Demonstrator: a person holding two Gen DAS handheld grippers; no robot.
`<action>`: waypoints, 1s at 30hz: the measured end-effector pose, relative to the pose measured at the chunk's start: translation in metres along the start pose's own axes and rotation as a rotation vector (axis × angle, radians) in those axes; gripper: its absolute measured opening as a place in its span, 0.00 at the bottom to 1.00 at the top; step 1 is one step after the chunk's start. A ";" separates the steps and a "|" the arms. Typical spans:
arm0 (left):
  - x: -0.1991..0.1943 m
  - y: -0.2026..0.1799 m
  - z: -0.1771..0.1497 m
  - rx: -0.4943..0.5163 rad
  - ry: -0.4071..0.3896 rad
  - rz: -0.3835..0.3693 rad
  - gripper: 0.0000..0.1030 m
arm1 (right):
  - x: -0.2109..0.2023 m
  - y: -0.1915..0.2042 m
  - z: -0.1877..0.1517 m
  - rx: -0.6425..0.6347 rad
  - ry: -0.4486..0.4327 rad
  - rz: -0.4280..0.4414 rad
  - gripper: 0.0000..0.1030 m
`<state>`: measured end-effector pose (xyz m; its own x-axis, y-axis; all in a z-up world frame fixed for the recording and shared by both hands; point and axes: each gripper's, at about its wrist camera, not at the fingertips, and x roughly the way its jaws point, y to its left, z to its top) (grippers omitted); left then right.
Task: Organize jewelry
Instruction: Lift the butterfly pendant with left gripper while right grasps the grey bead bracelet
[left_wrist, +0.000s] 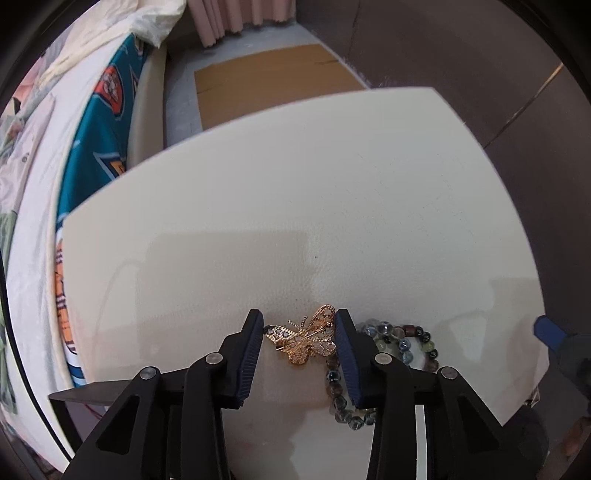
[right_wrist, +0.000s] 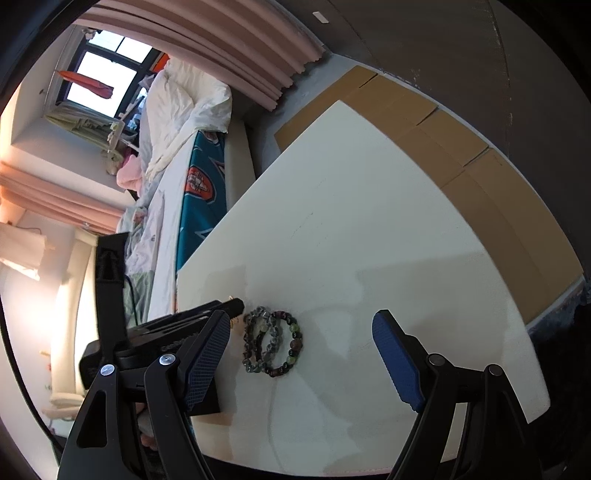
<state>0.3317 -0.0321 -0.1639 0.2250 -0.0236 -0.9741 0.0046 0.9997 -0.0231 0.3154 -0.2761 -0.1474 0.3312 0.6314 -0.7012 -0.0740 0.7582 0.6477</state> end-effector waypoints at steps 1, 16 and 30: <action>-0.003 0.000 0.000 0.001 -0.006 -0.004 0.40 | 0.002 0.001 0.000 -0.003 0.004 0.002 0.78; -0.068 0.034 -0.013 -0.028 -0.130 -0.054 0.40 | 0.052 0.030 -0.013 -0.067 0.103 -0.037 0.28; -0.094 0.068 -0.045 -0.057 -0.177 -0.101 0.40 | 0.082 0.054 -0.027 -0.167 0.133 -0.236 0.11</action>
<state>0.2670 0.0379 -0.0838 0.3939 -0.1179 -0.9116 -0.0188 0.9905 -0.1362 0.3136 -0.1785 -0.1780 0.2327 0.4419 -0.8664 -0.1663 0.8958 0.4122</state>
